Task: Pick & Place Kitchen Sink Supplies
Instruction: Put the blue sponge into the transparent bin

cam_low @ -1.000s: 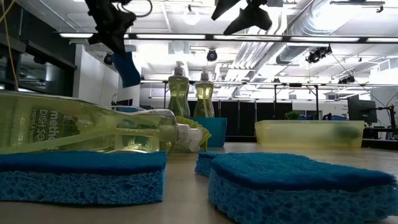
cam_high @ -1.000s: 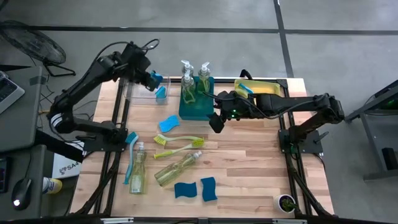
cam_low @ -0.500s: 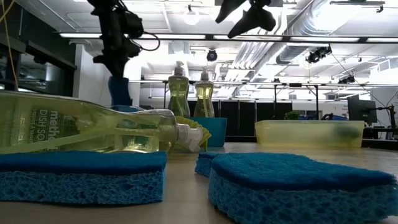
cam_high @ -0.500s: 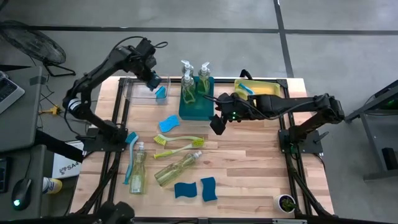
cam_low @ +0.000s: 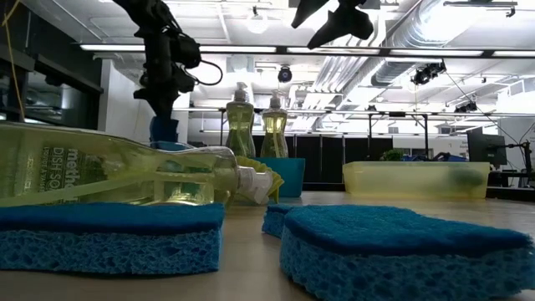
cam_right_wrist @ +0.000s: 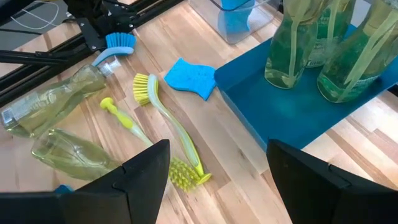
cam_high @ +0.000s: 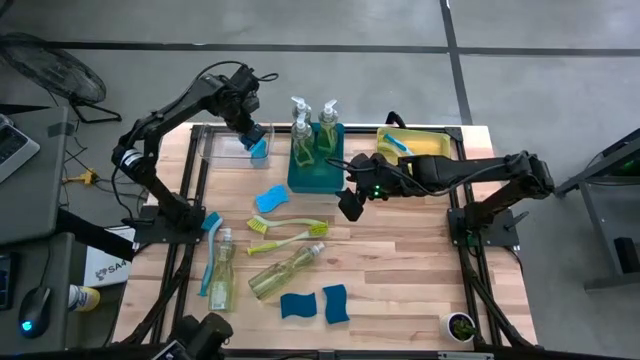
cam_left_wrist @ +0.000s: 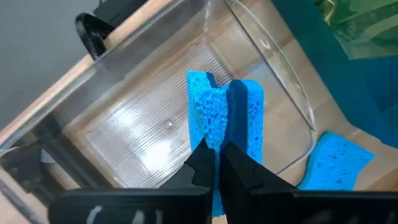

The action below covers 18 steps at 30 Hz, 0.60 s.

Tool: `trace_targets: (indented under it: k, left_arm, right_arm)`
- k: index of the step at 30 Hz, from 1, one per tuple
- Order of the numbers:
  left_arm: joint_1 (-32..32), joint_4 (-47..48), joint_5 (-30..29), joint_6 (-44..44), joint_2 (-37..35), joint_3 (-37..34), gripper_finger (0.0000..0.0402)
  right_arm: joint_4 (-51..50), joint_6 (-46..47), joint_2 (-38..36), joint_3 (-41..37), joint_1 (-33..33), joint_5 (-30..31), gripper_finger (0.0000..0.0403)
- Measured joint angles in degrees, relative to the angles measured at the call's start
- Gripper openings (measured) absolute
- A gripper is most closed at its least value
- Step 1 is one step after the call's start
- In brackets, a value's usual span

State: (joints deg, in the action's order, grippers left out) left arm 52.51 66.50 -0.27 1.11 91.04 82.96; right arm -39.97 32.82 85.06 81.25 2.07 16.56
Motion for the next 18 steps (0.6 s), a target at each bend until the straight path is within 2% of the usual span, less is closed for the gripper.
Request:
trace_targets:
  k: [18]
  left_arm:
    - [0.0, -0.5, 0.0, -0.9, 2.0, -0.2, 0.0006]
  right_arm:
    - [-0.2, -0.6, 0.0, 0.0, 0.0, 0.0, 0.0262]
